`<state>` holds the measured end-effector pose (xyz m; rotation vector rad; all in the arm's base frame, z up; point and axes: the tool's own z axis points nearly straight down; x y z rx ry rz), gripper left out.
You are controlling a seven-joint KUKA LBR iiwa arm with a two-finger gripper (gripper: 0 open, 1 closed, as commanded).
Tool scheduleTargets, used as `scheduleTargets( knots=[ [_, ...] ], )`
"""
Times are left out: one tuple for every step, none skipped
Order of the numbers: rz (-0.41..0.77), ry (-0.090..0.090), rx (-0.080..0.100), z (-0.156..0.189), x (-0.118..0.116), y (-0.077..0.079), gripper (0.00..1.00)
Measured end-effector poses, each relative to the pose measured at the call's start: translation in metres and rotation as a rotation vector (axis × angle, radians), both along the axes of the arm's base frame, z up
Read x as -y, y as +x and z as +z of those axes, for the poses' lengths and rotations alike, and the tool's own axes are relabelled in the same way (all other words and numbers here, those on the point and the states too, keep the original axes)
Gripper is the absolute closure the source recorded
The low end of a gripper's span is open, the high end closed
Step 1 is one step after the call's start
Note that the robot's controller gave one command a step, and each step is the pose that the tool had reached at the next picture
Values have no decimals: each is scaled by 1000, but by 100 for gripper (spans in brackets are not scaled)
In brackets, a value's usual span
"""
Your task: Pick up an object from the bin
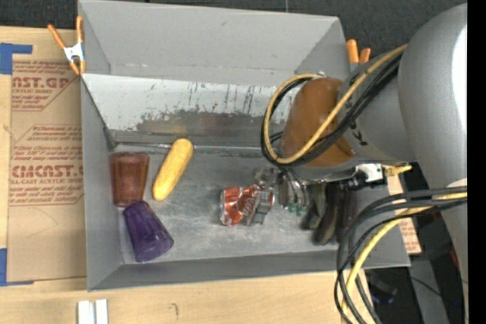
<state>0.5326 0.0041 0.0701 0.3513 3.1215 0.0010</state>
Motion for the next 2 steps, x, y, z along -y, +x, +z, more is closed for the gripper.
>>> scheduleTargets(
  knots=[
    [0,0,-4,4,0,-1,100],
    [0,0,-8,19,0,-3,100]
  ],
)
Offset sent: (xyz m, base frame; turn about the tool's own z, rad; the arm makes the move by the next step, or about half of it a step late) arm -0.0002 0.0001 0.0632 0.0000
